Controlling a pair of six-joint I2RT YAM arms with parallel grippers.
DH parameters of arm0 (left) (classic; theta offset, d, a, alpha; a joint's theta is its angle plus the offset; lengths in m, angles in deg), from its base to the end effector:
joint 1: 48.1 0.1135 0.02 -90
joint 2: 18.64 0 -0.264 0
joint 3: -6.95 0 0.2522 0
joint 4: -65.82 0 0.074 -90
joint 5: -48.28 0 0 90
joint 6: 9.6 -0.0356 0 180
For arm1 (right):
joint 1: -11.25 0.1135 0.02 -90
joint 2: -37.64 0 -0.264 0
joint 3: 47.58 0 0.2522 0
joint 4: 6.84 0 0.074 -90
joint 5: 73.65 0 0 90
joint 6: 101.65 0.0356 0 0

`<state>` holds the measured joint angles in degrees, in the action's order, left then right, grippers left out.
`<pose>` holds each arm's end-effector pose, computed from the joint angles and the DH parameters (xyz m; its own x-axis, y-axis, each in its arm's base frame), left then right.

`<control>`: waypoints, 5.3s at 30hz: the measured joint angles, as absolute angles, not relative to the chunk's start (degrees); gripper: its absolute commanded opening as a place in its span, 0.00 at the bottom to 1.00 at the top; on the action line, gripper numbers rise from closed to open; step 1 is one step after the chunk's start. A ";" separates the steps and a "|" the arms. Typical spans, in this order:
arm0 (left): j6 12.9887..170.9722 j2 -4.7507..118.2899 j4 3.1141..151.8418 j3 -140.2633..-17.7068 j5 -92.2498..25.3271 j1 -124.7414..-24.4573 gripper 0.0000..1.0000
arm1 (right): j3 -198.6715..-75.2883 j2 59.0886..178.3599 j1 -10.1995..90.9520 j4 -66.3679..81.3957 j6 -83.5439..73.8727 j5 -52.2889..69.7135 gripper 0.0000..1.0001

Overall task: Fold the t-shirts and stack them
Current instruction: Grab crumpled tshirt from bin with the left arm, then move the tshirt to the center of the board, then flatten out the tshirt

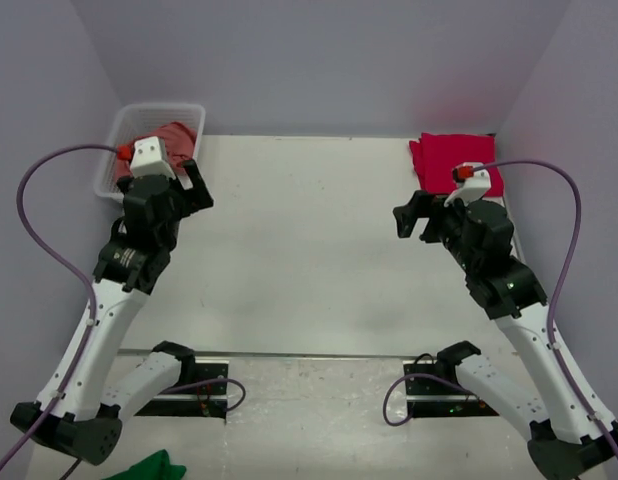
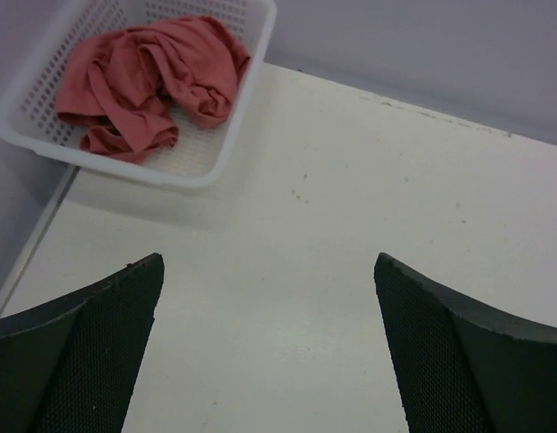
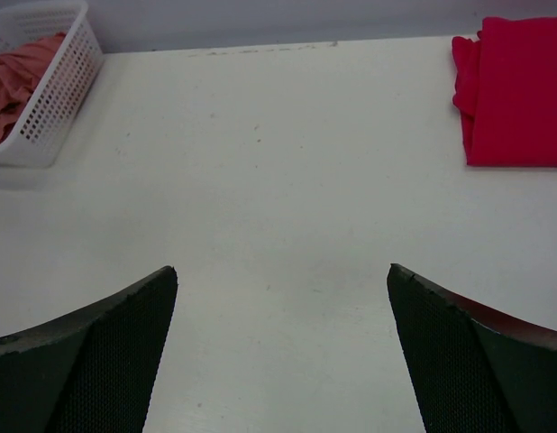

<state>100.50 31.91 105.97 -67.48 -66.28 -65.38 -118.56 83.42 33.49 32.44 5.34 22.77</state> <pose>0.1810 -0.0408 0.3896 -0.2131 -0.2610 -0.9415 -0.1960 0.9555 -0.2205 0.1590 0.0607 0.3835 -0.2959 0.1927 -0.9356 -0.1979 0.9458 0.2574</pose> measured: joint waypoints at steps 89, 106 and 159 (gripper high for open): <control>117.24 51.19 62.85 -100.66 4.60 -53.23 0.00 | -111.96 87.40 38.19 32.00 9.61 24.01 0.99; 113.15 95.60 59.11 -85.01 -3.94 -57.68 0.00 | -108.98 104.51 64.94 31.47 18.22 17.04 0.84; 116.89 97.57 47.57 -87.63 0.76 -49.07 0.00 | -112.96 132.16 68.98 22.69 24.84 21.83 0.00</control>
<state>116.89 97.57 47.57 -87.63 0.76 -49.07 -112.96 132.16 68.98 22.69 24.84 21.83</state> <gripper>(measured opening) 0.015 0.103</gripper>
